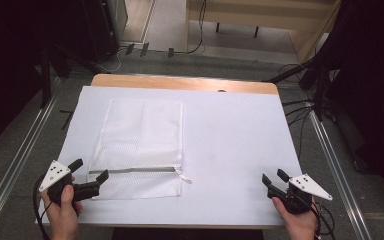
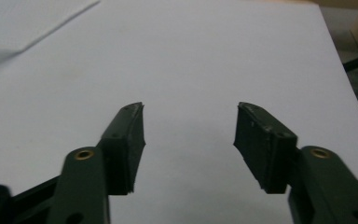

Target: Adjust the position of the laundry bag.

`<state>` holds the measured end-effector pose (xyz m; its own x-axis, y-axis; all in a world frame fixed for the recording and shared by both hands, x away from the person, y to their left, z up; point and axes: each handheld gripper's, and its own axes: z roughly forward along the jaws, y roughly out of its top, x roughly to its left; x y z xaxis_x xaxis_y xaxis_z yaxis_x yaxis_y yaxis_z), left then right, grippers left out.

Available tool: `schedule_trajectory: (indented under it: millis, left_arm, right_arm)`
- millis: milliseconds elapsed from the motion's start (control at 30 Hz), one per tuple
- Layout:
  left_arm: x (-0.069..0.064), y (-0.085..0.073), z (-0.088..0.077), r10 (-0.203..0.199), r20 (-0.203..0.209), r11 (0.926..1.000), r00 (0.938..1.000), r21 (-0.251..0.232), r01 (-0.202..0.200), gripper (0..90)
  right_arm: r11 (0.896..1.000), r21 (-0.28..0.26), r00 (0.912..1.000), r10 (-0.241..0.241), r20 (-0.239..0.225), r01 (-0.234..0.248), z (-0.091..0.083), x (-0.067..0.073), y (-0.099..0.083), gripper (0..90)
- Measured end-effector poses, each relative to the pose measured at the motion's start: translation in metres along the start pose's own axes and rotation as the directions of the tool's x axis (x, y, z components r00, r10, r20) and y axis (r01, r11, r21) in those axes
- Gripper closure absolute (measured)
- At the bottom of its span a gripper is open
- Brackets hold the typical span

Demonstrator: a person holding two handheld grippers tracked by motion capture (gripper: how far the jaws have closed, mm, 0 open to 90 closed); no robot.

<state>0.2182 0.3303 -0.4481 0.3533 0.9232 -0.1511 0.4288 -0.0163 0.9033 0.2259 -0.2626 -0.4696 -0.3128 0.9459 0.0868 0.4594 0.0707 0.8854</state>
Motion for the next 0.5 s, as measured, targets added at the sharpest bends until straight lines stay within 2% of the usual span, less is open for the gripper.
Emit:
schedule_trajectory:
  millis: [100,200,267,367,433,500]
  left_arm:
    - [-0.001,0.0,0.0,-0.001,-0.005,1.0,1.0,-0.003,0.001,0.0]
    - [0.0,0.0,-0.002,-0.007,-0.004,0.9998,1.0,-0.017,0.007,0.0]
    - [0.001,0.0,-0.003,-0.006,-0.001,0.9998,1.0,-0.019,0.006,0.0]
    - [0.002,0.0,-0.003,-0.011,-0.005,0.9998,0.9999,-0.017,0.011,0.0]
    - [0.002,0.0,-0.003,-0.015,-0.004,0.9997,0.9999,-0.018,0.015,0.0]
    - [0.002,0.0,-0.002,-0.015,-0.006,0.9997,0.9999,-0.017,0.015,0.0]
  right_arm:
    - [0.999,-0.03,0.9996,-0.029,-0.002,0.029,0.0,0.01,0.005,50.2]
    - [0.998,0.012,0.9982,-0.055,-0.022,0.056,0.005,0.019,0.012,53.5]
    - [0.997,0.039,0.9963,-0.058,-0.064,0.06,0.01,0.026,0.018,55.4]
    - [0.996,0.04,0.9896,-0.078,-0.121,0.084,0.018,0.039,0.026,58.6]
    - [0.999,0.006,0.9795,-0.038,-0.198,0.04,0.026,0.046,0.031,62.5]
    - [0.999,0.013,0.9751,-0.028,-0.22,0.031,0.034,0.056,0.038,65.2]
